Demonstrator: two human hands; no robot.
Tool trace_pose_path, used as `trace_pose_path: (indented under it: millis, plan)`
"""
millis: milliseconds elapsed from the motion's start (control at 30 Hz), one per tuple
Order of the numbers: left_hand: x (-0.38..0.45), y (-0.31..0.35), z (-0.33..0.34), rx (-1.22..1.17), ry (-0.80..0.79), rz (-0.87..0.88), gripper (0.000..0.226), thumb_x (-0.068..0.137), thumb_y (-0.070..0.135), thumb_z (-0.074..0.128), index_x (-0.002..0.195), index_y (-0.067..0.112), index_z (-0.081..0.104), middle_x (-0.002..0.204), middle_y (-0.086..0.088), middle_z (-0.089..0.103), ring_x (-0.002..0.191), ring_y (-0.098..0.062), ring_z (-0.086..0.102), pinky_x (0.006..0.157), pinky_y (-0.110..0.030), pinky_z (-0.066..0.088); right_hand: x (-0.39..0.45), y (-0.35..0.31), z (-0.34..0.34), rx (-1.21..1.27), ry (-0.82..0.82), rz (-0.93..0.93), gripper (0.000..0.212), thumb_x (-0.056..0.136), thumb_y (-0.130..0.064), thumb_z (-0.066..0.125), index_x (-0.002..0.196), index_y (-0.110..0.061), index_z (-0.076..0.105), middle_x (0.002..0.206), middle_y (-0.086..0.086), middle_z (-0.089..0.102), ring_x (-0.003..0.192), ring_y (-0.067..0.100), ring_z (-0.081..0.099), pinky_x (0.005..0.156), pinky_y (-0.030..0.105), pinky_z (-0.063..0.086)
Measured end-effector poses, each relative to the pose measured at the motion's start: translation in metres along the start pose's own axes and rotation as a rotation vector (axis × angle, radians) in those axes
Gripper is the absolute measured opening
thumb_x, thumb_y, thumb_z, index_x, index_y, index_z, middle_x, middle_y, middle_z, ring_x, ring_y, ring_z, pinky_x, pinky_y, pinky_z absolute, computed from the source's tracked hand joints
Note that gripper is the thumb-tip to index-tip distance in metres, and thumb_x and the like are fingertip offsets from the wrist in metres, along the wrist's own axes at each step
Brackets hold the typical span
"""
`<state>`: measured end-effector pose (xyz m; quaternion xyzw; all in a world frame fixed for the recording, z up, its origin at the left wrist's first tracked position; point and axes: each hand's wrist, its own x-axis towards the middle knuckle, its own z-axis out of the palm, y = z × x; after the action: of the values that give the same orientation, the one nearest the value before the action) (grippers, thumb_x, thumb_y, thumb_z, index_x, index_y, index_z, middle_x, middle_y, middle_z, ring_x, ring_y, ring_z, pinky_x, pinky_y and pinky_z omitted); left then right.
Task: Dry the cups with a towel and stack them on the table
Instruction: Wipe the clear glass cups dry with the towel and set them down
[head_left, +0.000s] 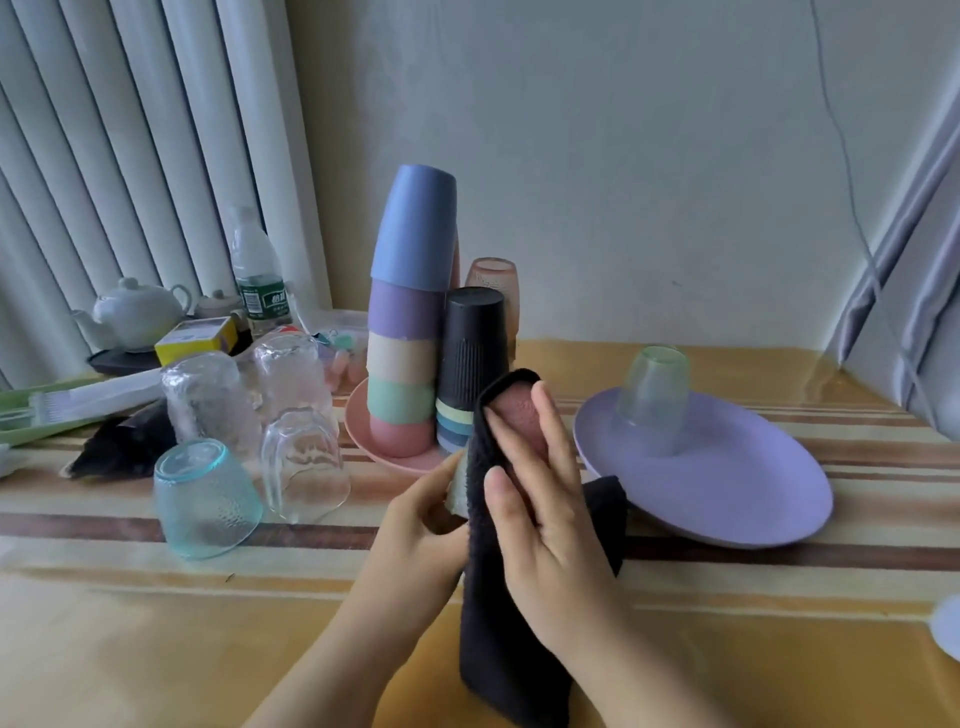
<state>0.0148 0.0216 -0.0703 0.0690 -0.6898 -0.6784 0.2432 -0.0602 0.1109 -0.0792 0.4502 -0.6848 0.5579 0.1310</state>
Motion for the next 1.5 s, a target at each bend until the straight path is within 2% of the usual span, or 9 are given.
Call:
trace_pose_path:
  millis: [300,400,533,700,833,1033,1267,1400,1500]
  plan:
    - [-0.003,-0.006,0.0,-0.137,-0.103,-0.021,0.047,0.066,0.027,0.074,0.112,0.021,0.071,0.108,-0.009,0.073,0.101,-0.018,0.068,0.086,-0.027,0.054,0.008,0.003,-0.025,0.489,0.078,0.383,0.044,0.092,-0.053,0.038,0.129,-0.034,0.05,0.127,-0.031,0.053,0.12,-0.02,0.041,0.102,0.004,0.031]
    - [-0.003,-0.005,-0.002,-0.202,-0.068,-0.028,0.058,0.061,0.032,0.074,0.116,0.018,0.068,0.11,-0.011,0.072,0.104,-0.026,0.068,0.091,-0.036,0.054,0.003,0.003,-0.019,0.555,-0.006,0.429,0.064,0.084,-0.067,0.04,0.138,-0.032,0.044,0.141,-0.017,0.047,0.134,0.0,0.038,0.115,0.032,0.028]
    - [0.003,-0.007,-0.006,-0.34,0.075,-0.035,0.063,0.052,0.032,0.074,0.112,0.019,0.057,0.096,-0.007,0.073,0.087,-0.023,0.07,0.083,-0.038,0.054,-0.003,0.002,-0.01,0.583,-0.147,0.502,0.075,0.076,-0.077,0.045,0.139,-0.037,0.042,0.145,-0.009,0.044,0.139,0.013,0.034,0.116,0.045,0.025]
    - [0.007,-0.007,-0.012,-0.447,0.12,-0.013,0.05,0.058,0.032,0.069,0.107,0.022,0.068,0.105,-0.011,0.073,0.095,-0.021,0.071,0.082,-0.031,0.058,-0.006,-0.006,-0.006,0.575,-0.188,0.361,0.058,0.087,-0.043,0.043,0.143,-0.033,0.032,0.144,-0.021,0.042,0.137,-0.002,0.031,0.116,0.031,0.022]
    - [0.002,-0.009,-0.01,-0.454,-0.006,-0.066,0.065,0.063,0.03,0.068,0.126,0.015,0.059,0.12,-0.017,0.067,0.109,-0.029,0.066,0.098,-0.042,0.051,-0.002,-0.009,-0.014,0.506,-0.107,0.296,0.063,0.089,-0.048,0.042,0.146,-0.027,0.027,0.144,-0.026,0.039,0.133,-0.01,0.031,0.109,0.015,0.028]
    - [-0.001,-0.011,-0.003,-0.469,-0.2,-0.154,0.069,0.057,0.044,0.083,0.118,0.016,0.067,0.121,-0.017,0.065,0.108,-0.029,0.062,0.092,-0.037,0.051,0.005,0.001,-0.022,0.643,-0.022,0.498,0.09,0.067,-0.081,0.05,0.137,-0.025,0.047,0.14,-0.01,0.051,0.133,0.007,0.041,0.115,0.043,0.027]
    - [0.008,-0.014,0.0,-0.453,-0.097,-0.139,0.061,0.055,0.061,0.08,0.108,0.031,0.074,0.109,-0.003,0.074,0.099,-0.015,0.07,0.075,-0.022,0.056,-0.002,0.004,-0.011,0.68,-0.052,0.55,0.092,0.065,-0.087,0.048,0.14,-0.033,0.042,0.145,-0.01,0.044,0.138,0.01,0.035,0.116,0.045,0.022]
    - [0.008,-0.019,-0.005,-0.154,0.12,-0.024,0.037,0.086,0.041,0.058,0.119,0.025,0.06,0.106,-0.011,0.067,0.097,-0.017,0.064,0.073,-0.021,0.052,0.003,0.005,-0.02,0.484,0.071,0.428,0.058,0.08,-0.072,0.04,0.131,-0.047,0.043,0.133,-0.033,0.048,0.128,-0.012,0.037,0.109,0.018,0.029]
    - [0.002,-0.014,-0.002,0.009,0.125,0.098,0.035,0.09,0.031,0.046,0.118,0.021,0.063,0.108,0.007,0.072,0.102,-0.005,0.064,0.074,-0.013,0.05,0.002,-0.002,-0.021,0.396,0.05,0.304,0.045,0.088,-0.043,0.037,0.132,-0.039,0.037,0.131,-0.039,0.042,0.121,-0.024,0.035,0.093,-0.004,0.025]
